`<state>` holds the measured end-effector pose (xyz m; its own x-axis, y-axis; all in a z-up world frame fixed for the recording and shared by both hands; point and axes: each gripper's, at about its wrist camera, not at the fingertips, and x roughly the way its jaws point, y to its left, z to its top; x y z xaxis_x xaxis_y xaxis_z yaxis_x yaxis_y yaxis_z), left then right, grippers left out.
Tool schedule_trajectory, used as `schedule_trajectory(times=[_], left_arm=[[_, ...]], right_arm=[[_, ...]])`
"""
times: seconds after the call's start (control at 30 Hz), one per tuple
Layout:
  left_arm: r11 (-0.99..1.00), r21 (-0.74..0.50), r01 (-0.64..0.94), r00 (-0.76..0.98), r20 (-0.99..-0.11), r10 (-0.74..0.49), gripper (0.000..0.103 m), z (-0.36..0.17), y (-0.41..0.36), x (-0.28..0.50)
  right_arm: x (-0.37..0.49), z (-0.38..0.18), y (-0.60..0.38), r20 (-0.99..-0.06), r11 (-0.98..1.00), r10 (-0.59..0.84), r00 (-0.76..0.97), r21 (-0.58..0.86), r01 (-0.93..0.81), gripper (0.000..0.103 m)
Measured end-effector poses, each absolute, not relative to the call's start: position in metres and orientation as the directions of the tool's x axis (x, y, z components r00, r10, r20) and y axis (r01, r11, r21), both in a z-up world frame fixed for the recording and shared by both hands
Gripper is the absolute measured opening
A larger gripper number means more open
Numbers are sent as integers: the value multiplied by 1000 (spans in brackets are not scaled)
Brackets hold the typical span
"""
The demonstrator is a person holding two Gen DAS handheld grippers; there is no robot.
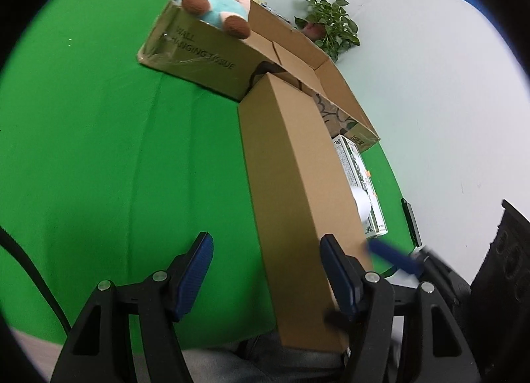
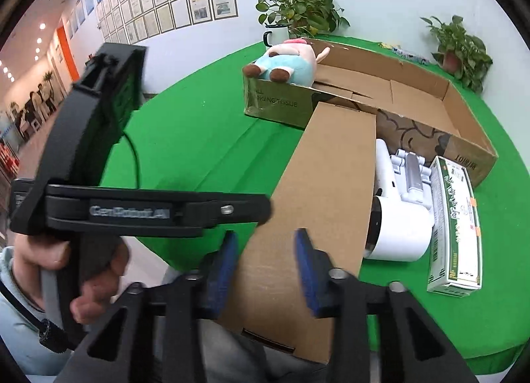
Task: Organize objects
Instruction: 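Move both tools to the long brown cardboard box beside the dryer, then grasp the long brown box edge with the right gripper and lift it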
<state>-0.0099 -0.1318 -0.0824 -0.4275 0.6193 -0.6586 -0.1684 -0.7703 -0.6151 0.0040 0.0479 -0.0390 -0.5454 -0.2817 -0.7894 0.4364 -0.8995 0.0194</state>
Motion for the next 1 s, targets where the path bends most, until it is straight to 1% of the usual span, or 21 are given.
schedule_trajectory(times=[0.03,0.17,0.23,0.27,0.3,0.47,0.53,0.57,0.6,0.63,0.67,0.73,0.77,0.8,0.83,0.87,0.9,0.93,1.0], left_arm=[[-769,-616,-170,-428,-657,621,65,-82,-133,-9],[-765,-622,-170,-427,-653,626,65,-85,-132,-8],[-758,-631,-164,-431,-645,631,65,-86,-134,-9],[-757,-634,-160,-436,-643,630,65,-86,-135,-9],[-756,-637,-155,-434,-643,631,65,-87,-136,-9],[-748,-648,-143,-435,-638,636,65,-88,-138,-7],[-737,-662,-134,-438,-628,643,65,-88,-142,-6],[-737,-664,-128,-435,-630,643,65,-88,-143,-6],[-741,-660,-121,-434,-637,638,66,-89,-144,-5],[-739,-664,-114,-435,-636,638,67,-90,-146,-4],[-733,-672,-109,-432,-632,643,67,-92,-147,-5],[-719,-688,-98,-428,-623,655,67,-94,-148,-5],[-716,-691,-95,-429,-621,656,67,-95,-147,-5],[-714,-694,-94,-429,-619,658,67,-96,-146,-5],[-709,-698,-98,-425,-615,664,67,-96,-144,-6],[-697,-709,-109,-419,-603,679,67,-97,-141,-7],[-688,-716,-118,-414,-594,690,67,-97,-139,-7],[-683,-719,-129,-406,-590,698,65,-97,-134,-9],[-685,-711,-157,-398,-589,703,65,-94,-126,-12]], right_arm=[[3,-40,51,-787,-907,-275,-552,21,421,103],[0,-52,52,-816,-911,-255,-519,23,411,101],[1,-57,50,-821,-913,-233,-522,0,407,100],[3,-58,50,-815,-915,-224,-535,-13,403,94],[3,-58,52,-810,-917,-224,-542,-13,398,91],[1,-56,65,-791,-923,-291,-537,84,376,86],[-1,-55,73,-780,-916,-347,-520,163,367,82],[-3,-53,78,-770,-906,-388,-507,216,364,67],[-4,-52,81,-762,-897,-416,-497,254,361,40],[-8,-52,83,-758,-873,-468,-454,319,368,36],[-8,-52,82,-759,-869,-476,-445,328,371,36],[-4,-50,77,-760,-876,-452,-467,279,393,40],[-2,-50,74,-769,-890,-419,-483,243,385,56],[-1,-51,72,-777,-896,-402,-484,226,382,84],[1,-51,71,-777,-894,-406,-480,227,387,92],[4,-51,69,-773,-888,-415,-480,229,399,95],[6,-50,65,-774,-886,-410,-482,211,413,95],[10,-48,61,-776,-884,-397,-491,180,430,96],[17,-47,50,-777,-883,-360,-516,106,457,100]])
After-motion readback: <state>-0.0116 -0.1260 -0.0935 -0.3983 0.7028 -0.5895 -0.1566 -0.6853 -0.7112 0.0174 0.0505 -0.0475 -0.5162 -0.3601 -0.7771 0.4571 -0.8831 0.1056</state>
